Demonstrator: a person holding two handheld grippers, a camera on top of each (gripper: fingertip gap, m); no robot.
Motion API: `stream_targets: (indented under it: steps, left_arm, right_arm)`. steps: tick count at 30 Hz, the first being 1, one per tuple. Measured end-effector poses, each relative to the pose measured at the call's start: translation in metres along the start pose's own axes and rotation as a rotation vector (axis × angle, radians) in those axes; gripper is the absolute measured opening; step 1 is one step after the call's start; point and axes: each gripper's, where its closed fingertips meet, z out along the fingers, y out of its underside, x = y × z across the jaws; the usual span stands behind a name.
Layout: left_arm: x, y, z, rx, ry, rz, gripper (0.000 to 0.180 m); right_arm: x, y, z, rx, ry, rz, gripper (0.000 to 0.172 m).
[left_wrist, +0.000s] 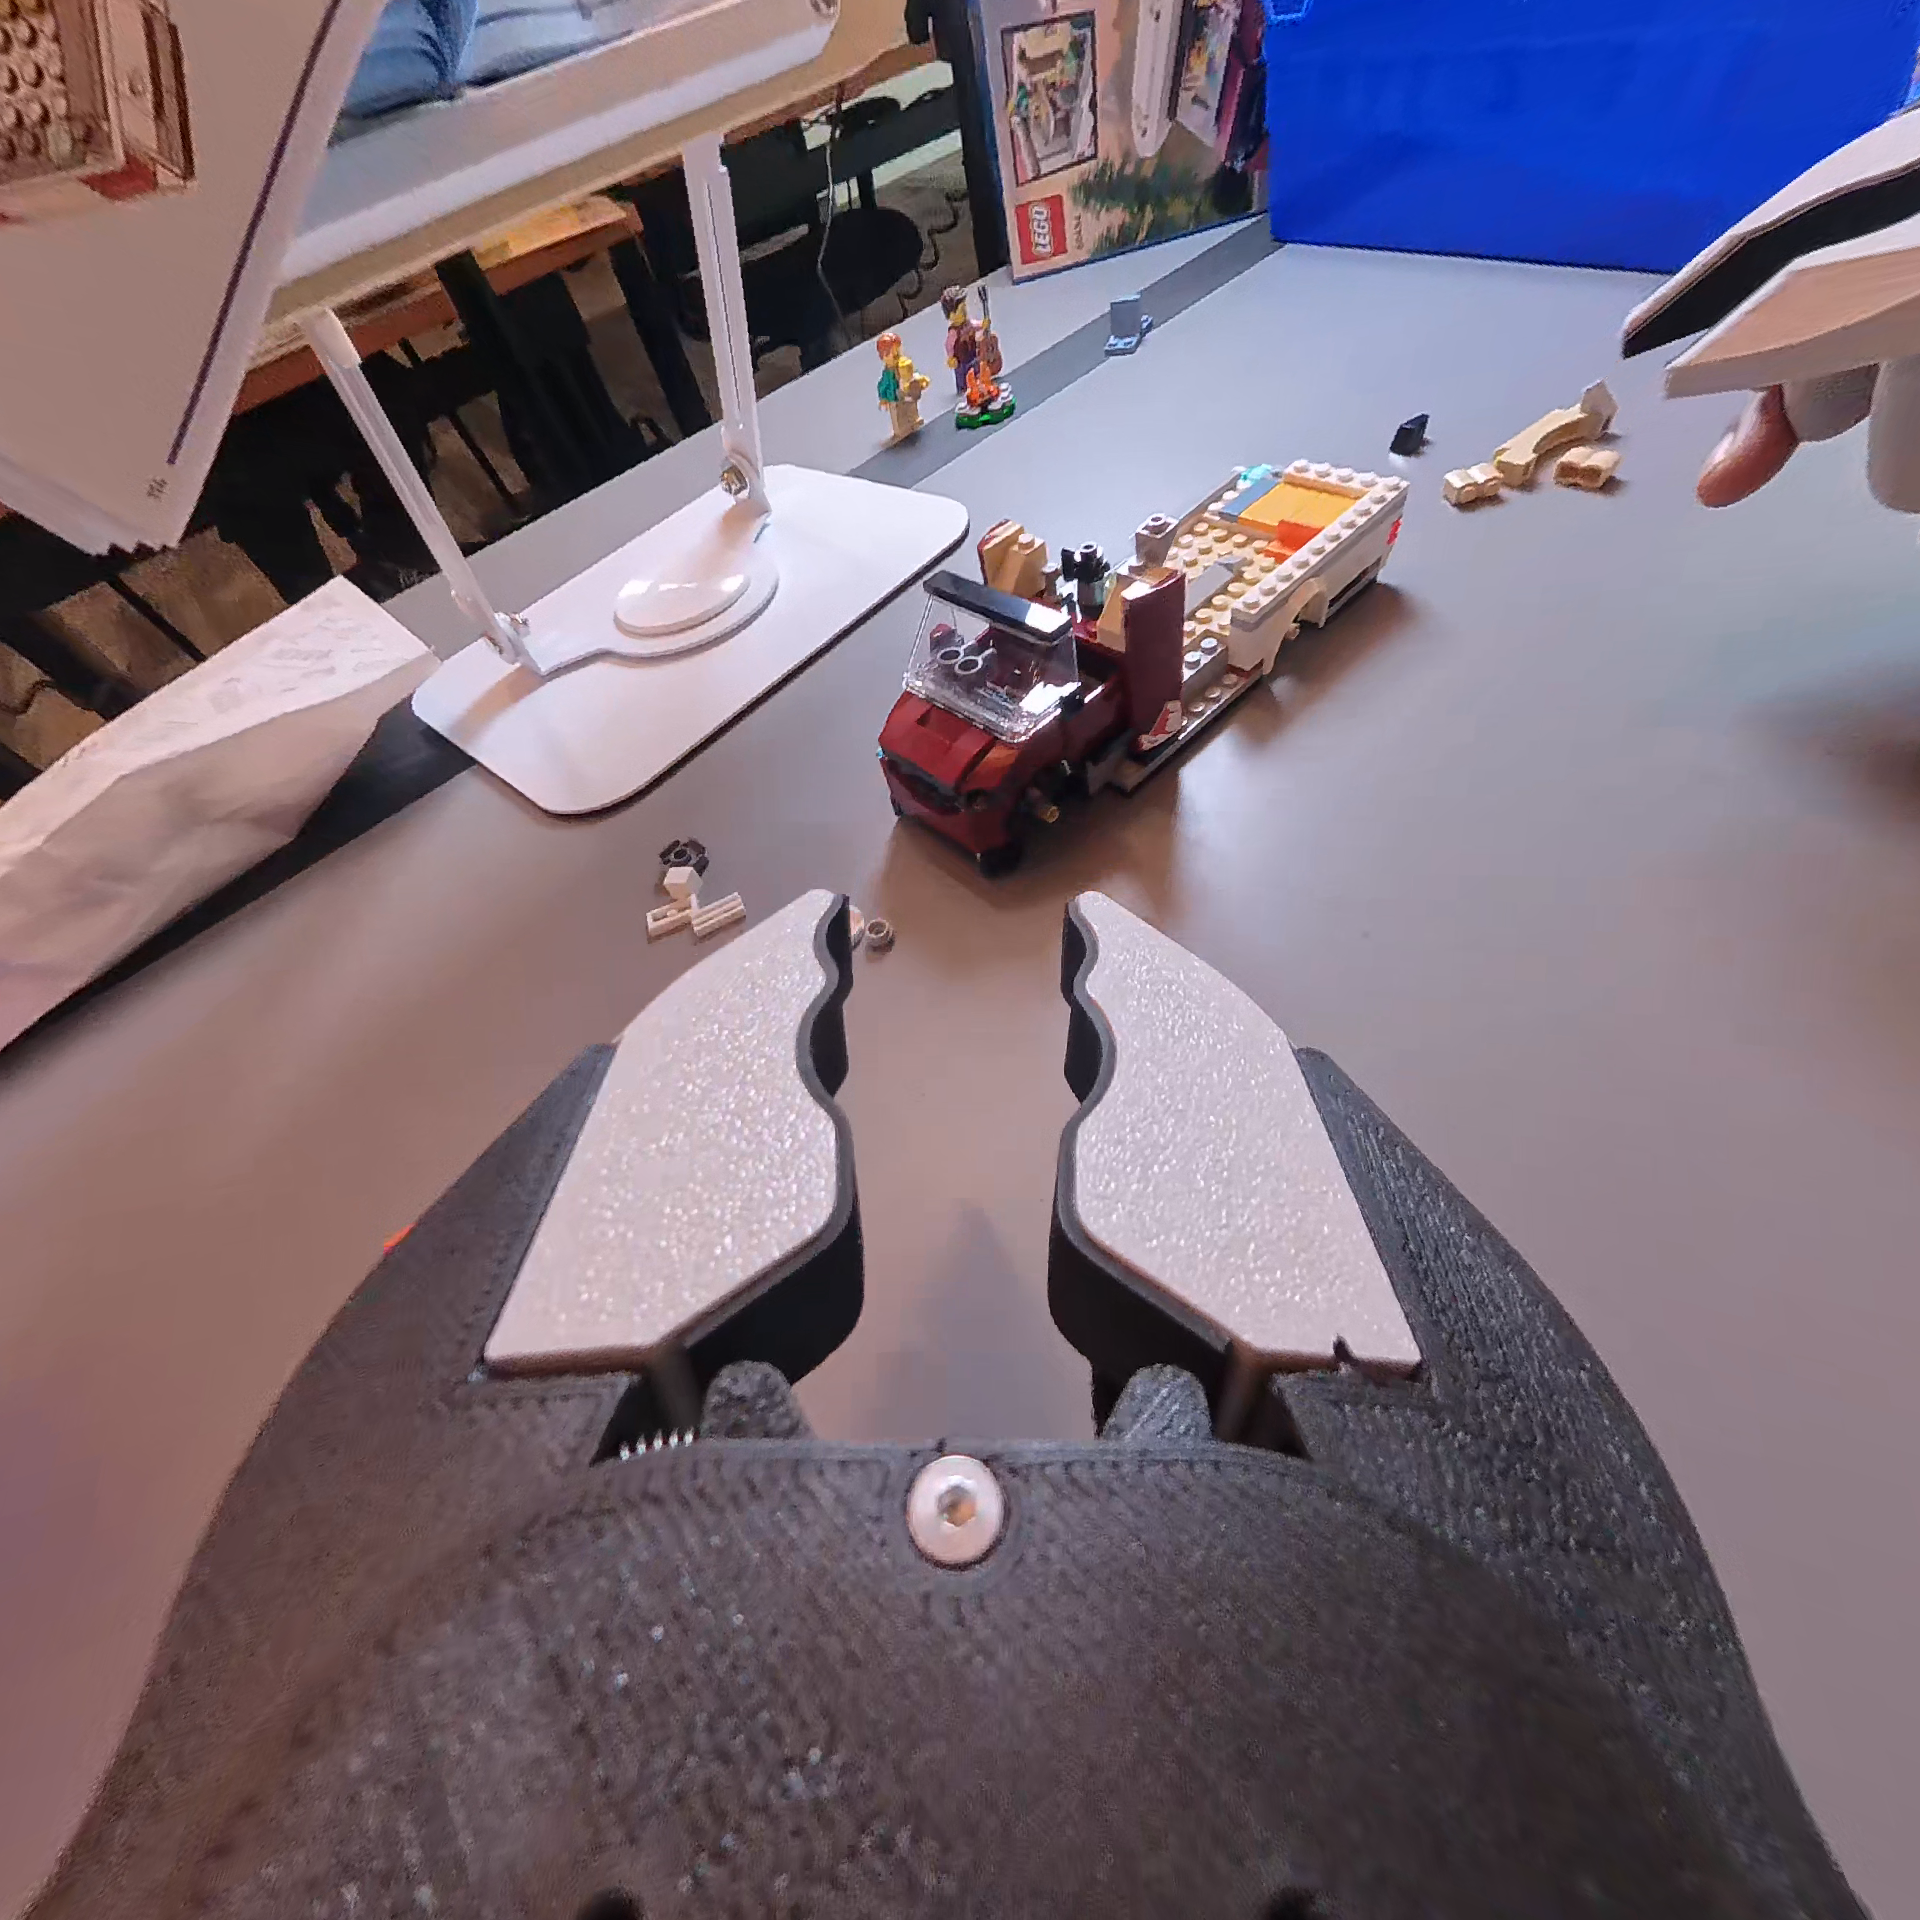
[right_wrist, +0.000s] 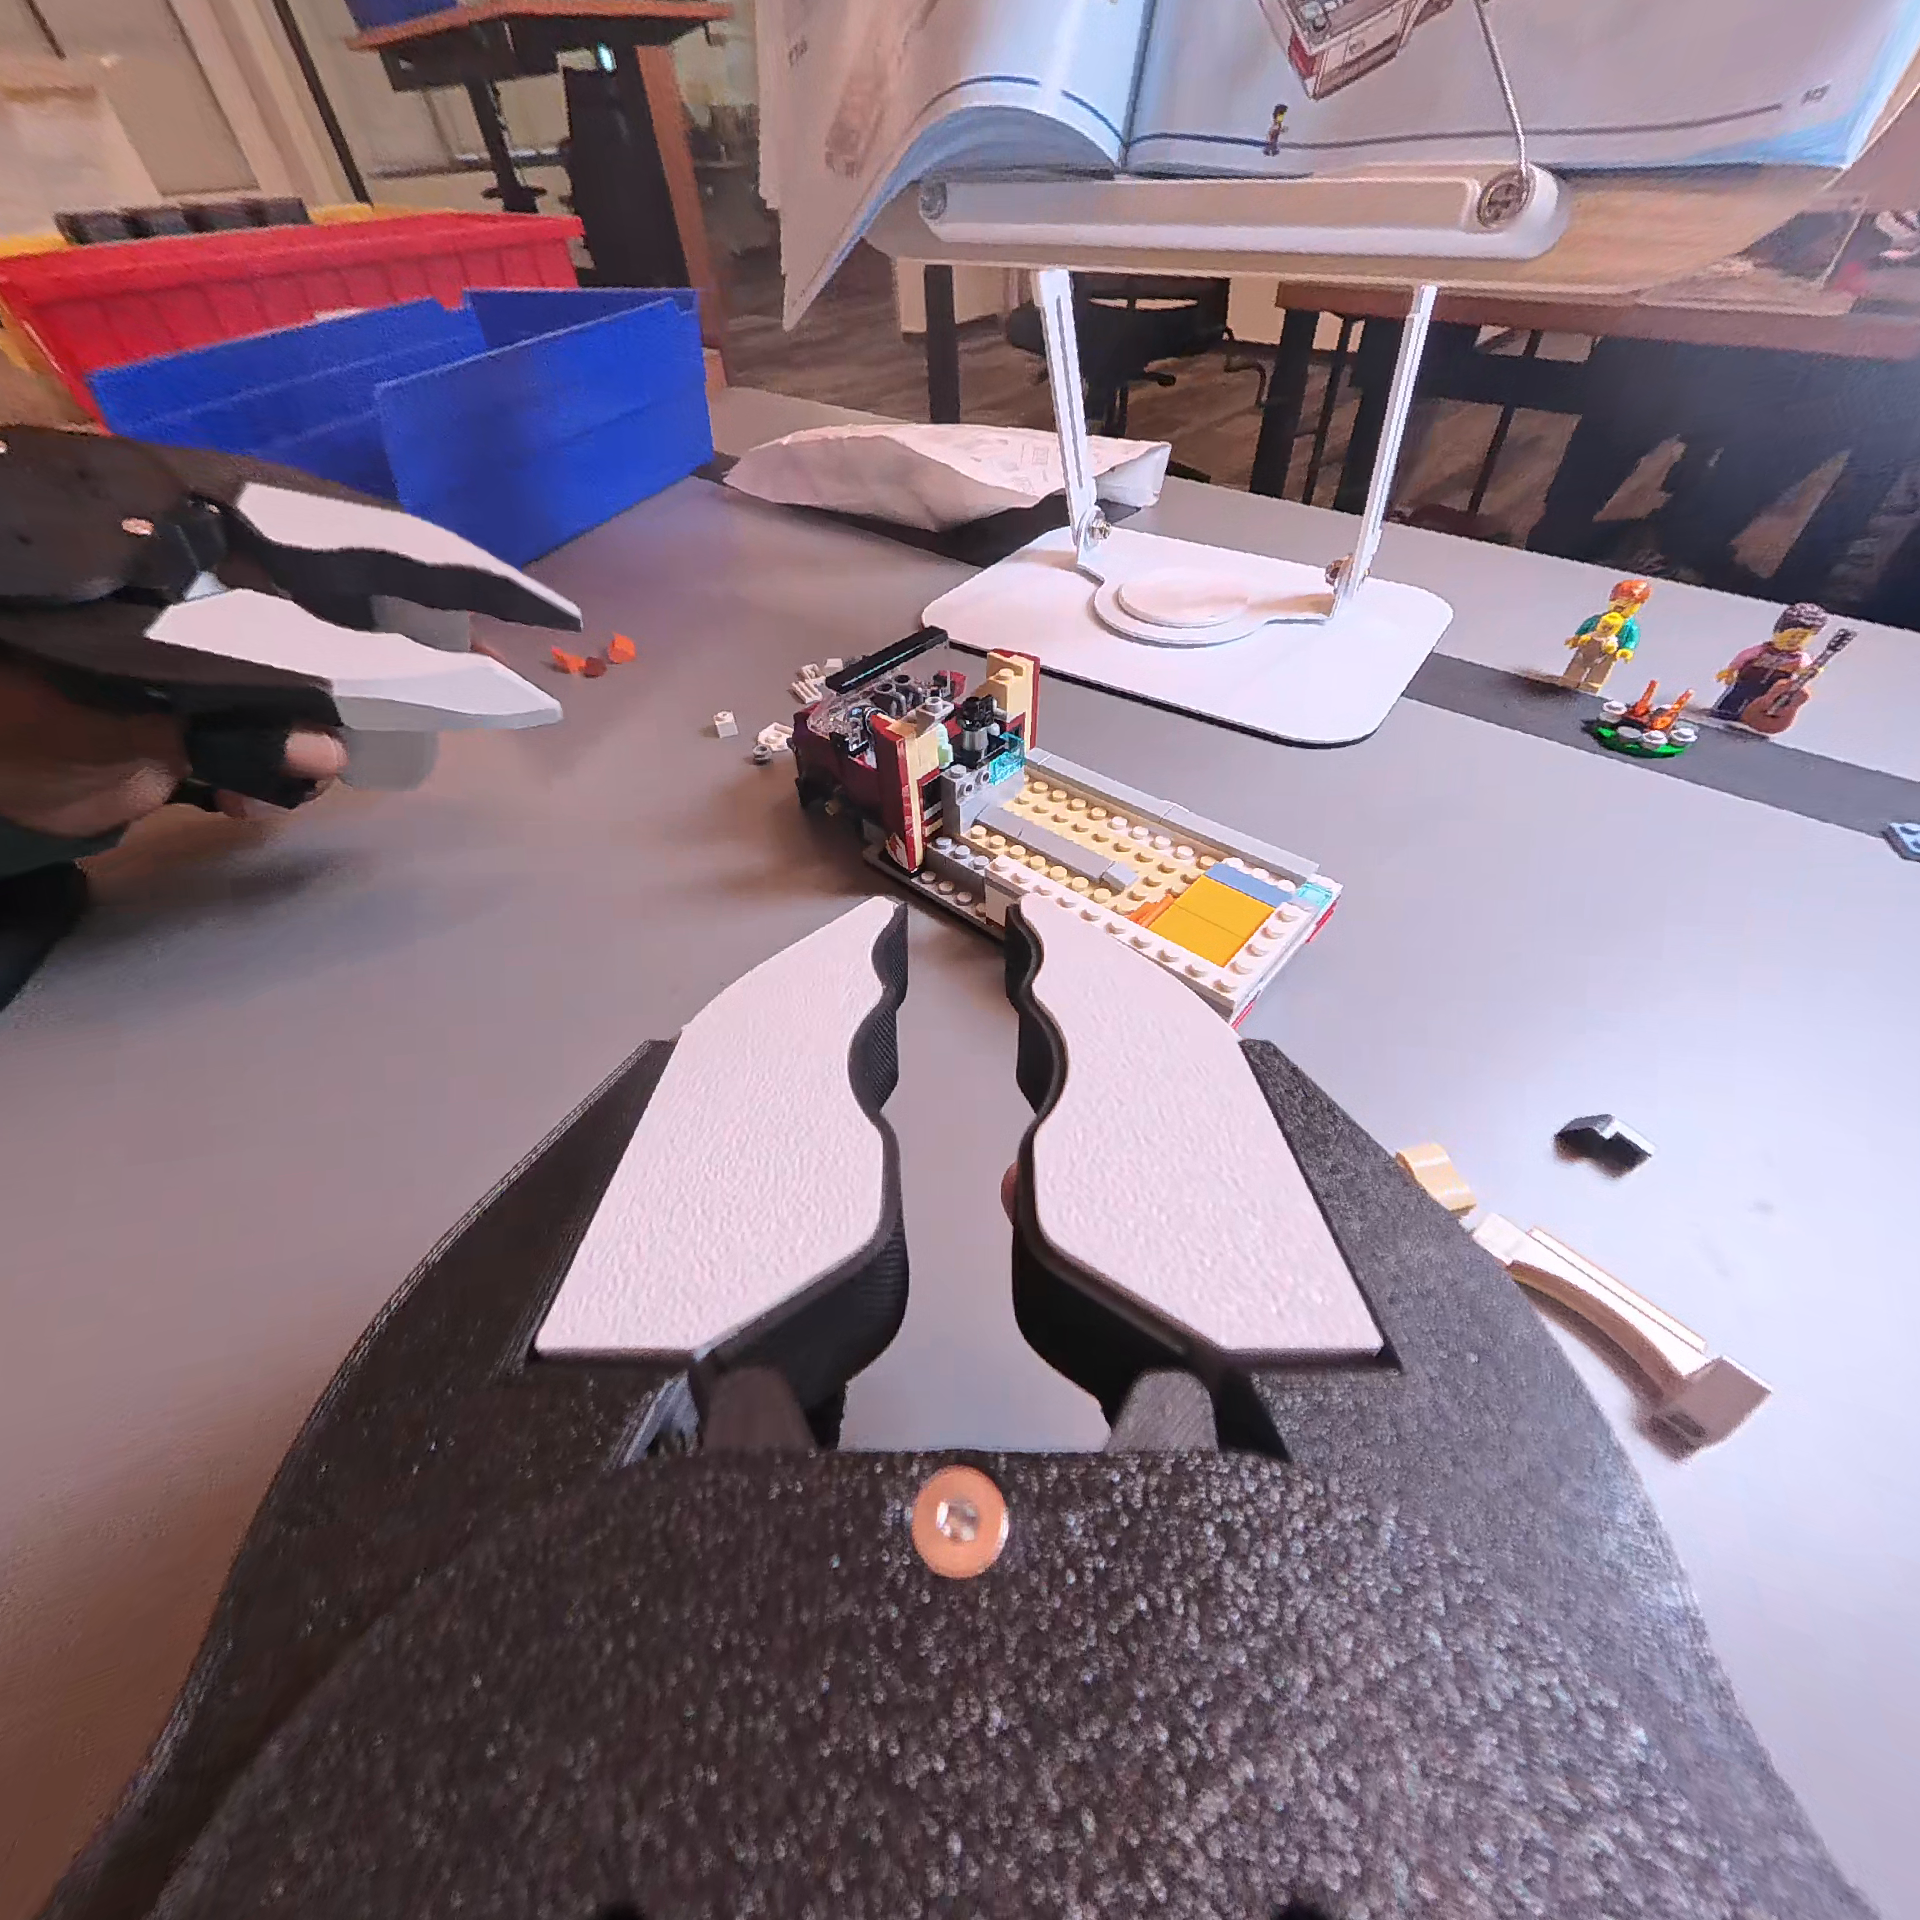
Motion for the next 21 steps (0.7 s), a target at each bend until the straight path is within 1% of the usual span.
stream_targets:
  steps: [6, 9, 16, 19, 21]
  left_arm:
    - [0.000, 0.001, 0.001, -0.010, 0.014, 0.009, 0.039]
    - [0.002, -0.001, -0.001, -0.003, 0.019, 0.030, 0.039]
    - [-0.002, 0.005, 0.002, -0.031, 0.008, 0.014, 0.038]
    - [0.002, 0.002, 0.000, -0.023, 0.012, 0.025, 0.038]
    - [0.004, -0.001, -0.001, -0.012, 0.004, 0.025, 0.041]
  right_arm:
    - [-0.006, 0.002, 0.005, -0.013, -0.035, -0.056, 0.021]
    - [-0.009, 0.005, 0.009, -0.028, -0.067, -0.056, 0.023]
    - [-0.003, 0.009, 0.009, -0.060, -0.021, -0.037, 0.023]
    - [-0.003, 0.007, 0.006, -0.058, -0.011, -0.051, 0.023]
    - [-0.002, 0.007, 0.006, -0.060, 0.003, -0.062, 0.027]
